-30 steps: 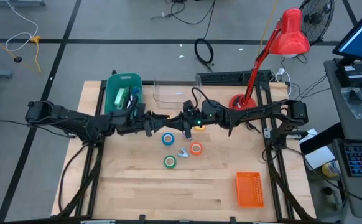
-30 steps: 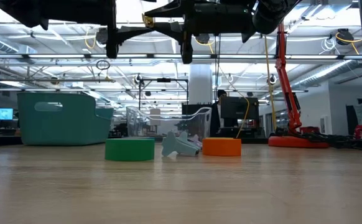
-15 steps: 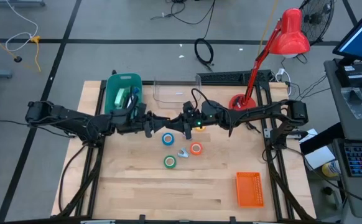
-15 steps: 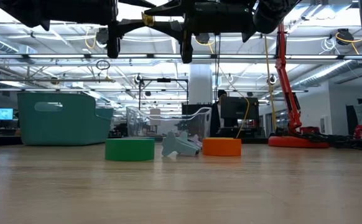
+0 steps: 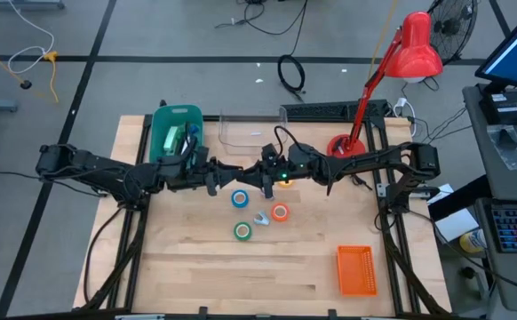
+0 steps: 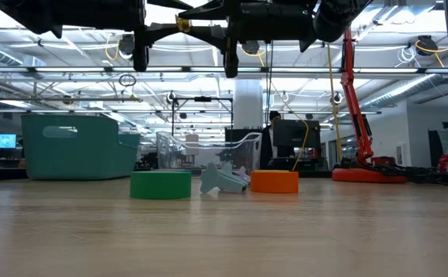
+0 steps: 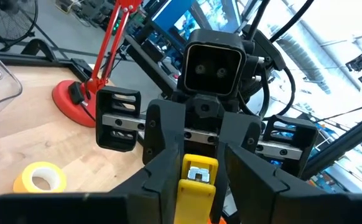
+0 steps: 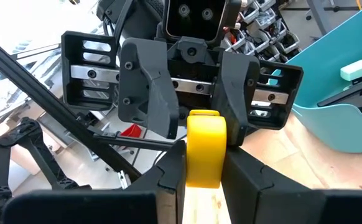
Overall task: Pick and place Stapler, Stapler remover, tape
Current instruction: Put the yellow stapler into the green bin
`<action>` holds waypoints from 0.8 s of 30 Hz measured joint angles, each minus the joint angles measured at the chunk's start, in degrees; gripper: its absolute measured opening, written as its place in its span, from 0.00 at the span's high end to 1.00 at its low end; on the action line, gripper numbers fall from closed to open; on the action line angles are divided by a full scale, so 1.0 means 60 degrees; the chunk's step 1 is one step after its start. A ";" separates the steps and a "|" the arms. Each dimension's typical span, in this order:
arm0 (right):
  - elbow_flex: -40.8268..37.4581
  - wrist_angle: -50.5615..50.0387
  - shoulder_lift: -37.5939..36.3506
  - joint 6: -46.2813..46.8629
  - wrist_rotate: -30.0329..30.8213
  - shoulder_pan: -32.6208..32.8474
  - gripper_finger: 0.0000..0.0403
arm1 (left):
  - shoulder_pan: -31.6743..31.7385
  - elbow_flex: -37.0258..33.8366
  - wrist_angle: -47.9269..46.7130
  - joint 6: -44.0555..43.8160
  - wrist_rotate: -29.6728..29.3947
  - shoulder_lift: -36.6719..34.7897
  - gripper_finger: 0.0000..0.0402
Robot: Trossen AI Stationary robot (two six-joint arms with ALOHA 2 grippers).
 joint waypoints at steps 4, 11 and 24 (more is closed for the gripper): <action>0.0000 0.0012 0.0000 0.0033 0.0039 0.0000 0.84 | 0.0000 -0.0004 -0.0013 -0.0015 0.0002 0.0000 0.68; 0.0000 0.0039 0.0000 0.0055 0.0214 0.0000 0.84 | 0.0004 -0.0017 -0.0044 0.0014 0.0076 0.0000 0.75; 0.0000 0.0049 -0.0015 0.0105 0.0221 0.0000 0.80 | 0.0004 -0.0018 -0.0036 0.0084 0.0274 -0.0004 0.84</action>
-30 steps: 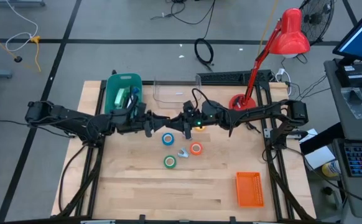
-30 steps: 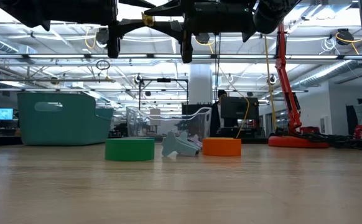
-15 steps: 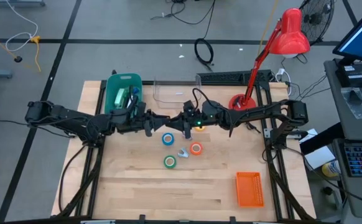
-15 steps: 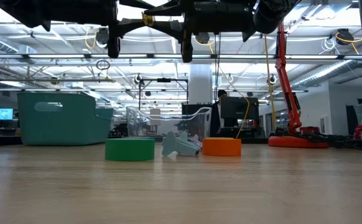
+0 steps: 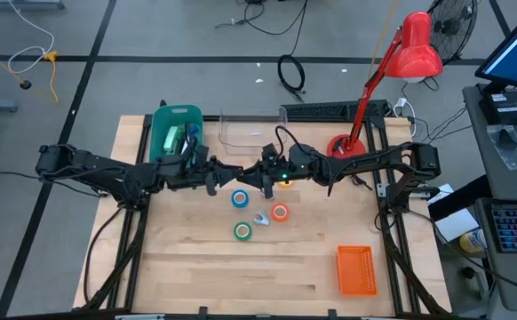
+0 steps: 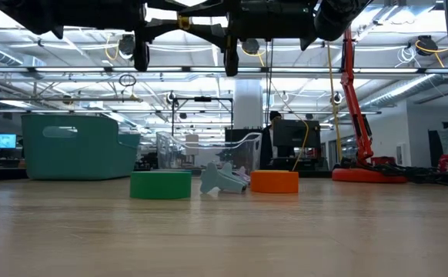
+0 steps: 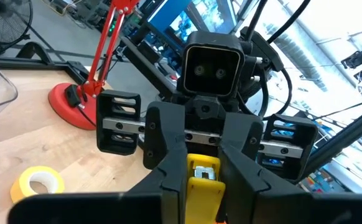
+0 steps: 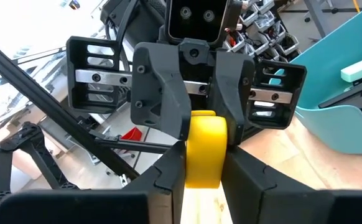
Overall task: Pick and place Stapler, Stapler remover, tape
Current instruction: Put the yellow stapler into the green bin
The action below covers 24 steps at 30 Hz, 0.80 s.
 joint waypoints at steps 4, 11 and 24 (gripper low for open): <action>0.0000 -0.0023 0.0000 0.0180 0.0073 -0.0015 0.77 | 0.0123 0.0000 -0.0015 -0.0012 0.0012 0.0011 0.84; 0.0001 -0.0186 0.0011 -0.0039 -0.0724 -0.0041 0.76 | 0.0310 0.0000 -0.0032 0.0002 0.0260 0.0015 0.84; 0.0011 -0.1208 0.0011 -0.0292 -0.1415 -0.0250 0.75 | 0.0592 0.0000 -0.0371 0.0104 0.0475 -0.0029 0.84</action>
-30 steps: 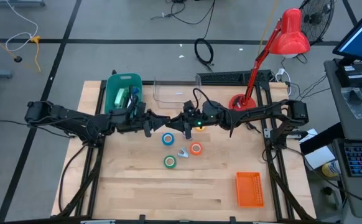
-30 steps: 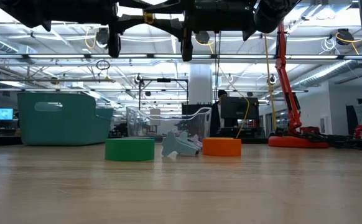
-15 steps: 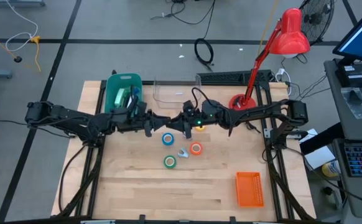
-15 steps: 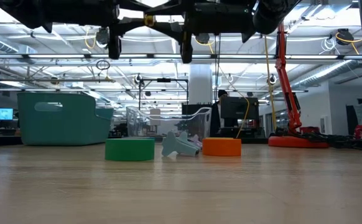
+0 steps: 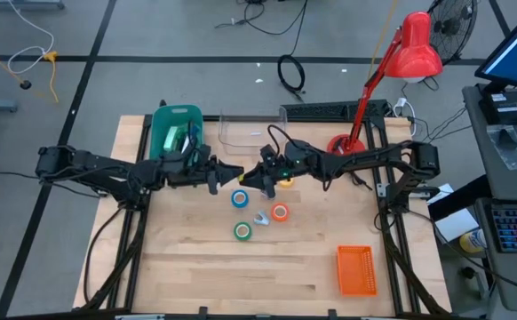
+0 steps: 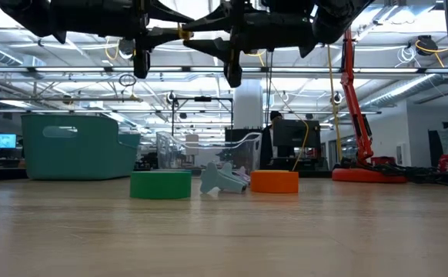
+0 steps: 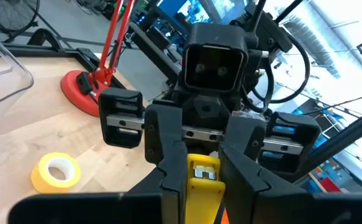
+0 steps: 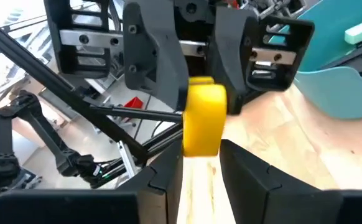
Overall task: Pick and place Stapler, Stapler remover, tape
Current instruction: Put the yellow stapler into the green bin
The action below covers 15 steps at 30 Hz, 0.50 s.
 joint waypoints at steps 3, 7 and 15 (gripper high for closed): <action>0.0011 -0.0313 0.0000 0.0053 -0.0314 -0.0097 0.75 | 0.0189 0.0000 -0.0140 0.0127 0.0035 -0.0129 0.84; -0.0004 -0.1464 0.0007 -0.0070 -0.0509 -0.0118 0.75 | 0.0653 0.0001 -0.0903 0.0453 0.0071 -0.0631 0.84; -0.0004 -0.2908 0.0007 -0.0473 -0.0556 -0.0107 0.75 | 0.1968 0.0006 -0.3597 0.1159 -0.0158 -0.2149 0.84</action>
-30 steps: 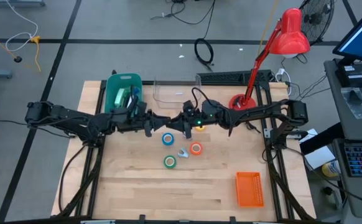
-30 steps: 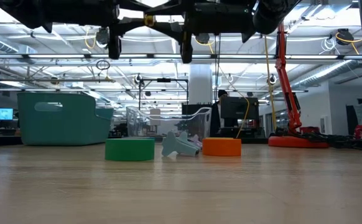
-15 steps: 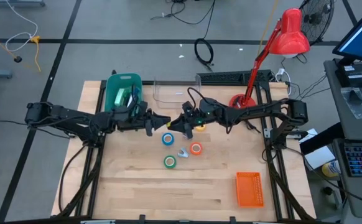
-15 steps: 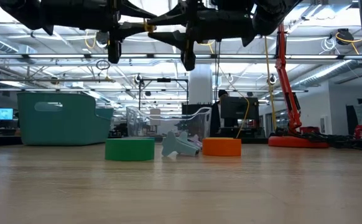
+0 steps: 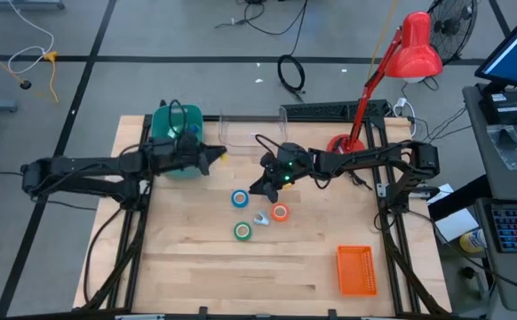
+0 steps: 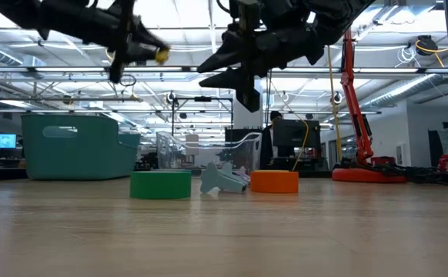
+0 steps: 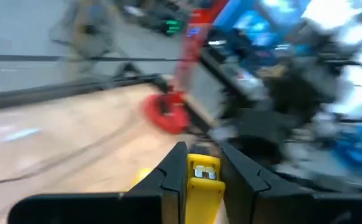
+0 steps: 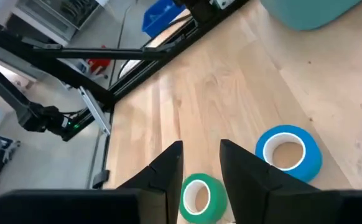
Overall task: Pick and place Stapler, Stapler remover, tape
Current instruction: Put the yellow stapler into the green bin
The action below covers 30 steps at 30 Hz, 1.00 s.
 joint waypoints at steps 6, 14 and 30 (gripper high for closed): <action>0.0000 -0.0044 0.0000 -0.0032 -0.0006 0.0007 0.75 | 0.1090 0.0001 -0.3473 -0.0096 -0.1577 -0.0760 0.84; 0.0000 -0.0055 0.0000 0.0072 -0.0006 0.0007 0.75 | 0.2461 0.0001 -0.6116 -0.0446 -0.2476 -0.0953 0.84; 0.0000 0.0023 0.0000 0.0332 -0.0010 0.0009 0.75 | 0.4012 0.0770 -0.7632 0.0237 -0.1275 0.1899 0.84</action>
